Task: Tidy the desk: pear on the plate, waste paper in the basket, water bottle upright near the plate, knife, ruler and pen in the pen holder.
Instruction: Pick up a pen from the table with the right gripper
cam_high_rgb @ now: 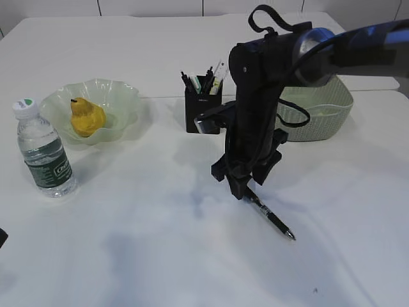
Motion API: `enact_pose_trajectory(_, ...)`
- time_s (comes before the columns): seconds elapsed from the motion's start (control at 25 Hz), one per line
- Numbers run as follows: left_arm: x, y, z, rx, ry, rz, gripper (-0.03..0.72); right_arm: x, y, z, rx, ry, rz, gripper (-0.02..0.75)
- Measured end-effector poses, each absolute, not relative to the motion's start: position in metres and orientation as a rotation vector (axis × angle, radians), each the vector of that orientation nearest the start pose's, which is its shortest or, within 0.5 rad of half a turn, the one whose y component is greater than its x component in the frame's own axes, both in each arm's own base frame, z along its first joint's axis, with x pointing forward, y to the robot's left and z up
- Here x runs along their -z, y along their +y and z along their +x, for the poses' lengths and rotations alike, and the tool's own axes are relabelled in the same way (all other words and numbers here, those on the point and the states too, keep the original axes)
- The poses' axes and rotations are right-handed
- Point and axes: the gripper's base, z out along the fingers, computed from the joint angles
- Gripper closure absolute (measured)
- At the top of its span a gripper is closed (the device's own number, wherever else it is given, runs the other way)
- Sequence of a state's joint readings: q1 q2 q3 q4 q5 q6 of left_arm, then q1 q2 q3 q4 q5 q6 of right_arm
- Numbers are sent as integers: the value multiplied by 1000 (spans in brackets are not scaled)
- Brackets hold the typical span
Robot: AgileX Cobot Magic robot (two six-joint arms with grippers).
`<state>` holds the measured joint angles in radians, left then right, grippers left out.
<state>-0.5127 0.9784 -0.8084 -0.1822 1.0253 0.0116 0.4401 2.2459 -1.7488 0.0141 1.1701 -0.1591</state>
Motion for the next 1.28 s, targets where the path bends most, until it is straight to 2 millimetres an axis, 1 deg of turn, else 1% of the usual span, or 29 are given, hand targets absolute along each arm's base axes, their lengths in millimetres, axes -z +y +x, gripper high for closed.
enact_pose_trajectory(0.16,-300,-94,138,393,2638,626,449,-141,191,403,-14,3019,-924,284)
enact_pose_trajectory(0.28,-300,-94,138,393,2638,626,449,-137,191,404,-12,3016,-925,324)
enact_pose_trajectory(0.36,-300,-94,138,393,2638,626,449,-134,192,405,-13,3009,-922,368)
enact_pose_trajectory(0.44,-300,-94,138,393,2638,626,449,-133,192,406,-15,3000,-920,383)
enact_pose_trajectory(1.28,-300,-94,138,393,2638,626,449,-132,191,412,-3,2955,-907,393)
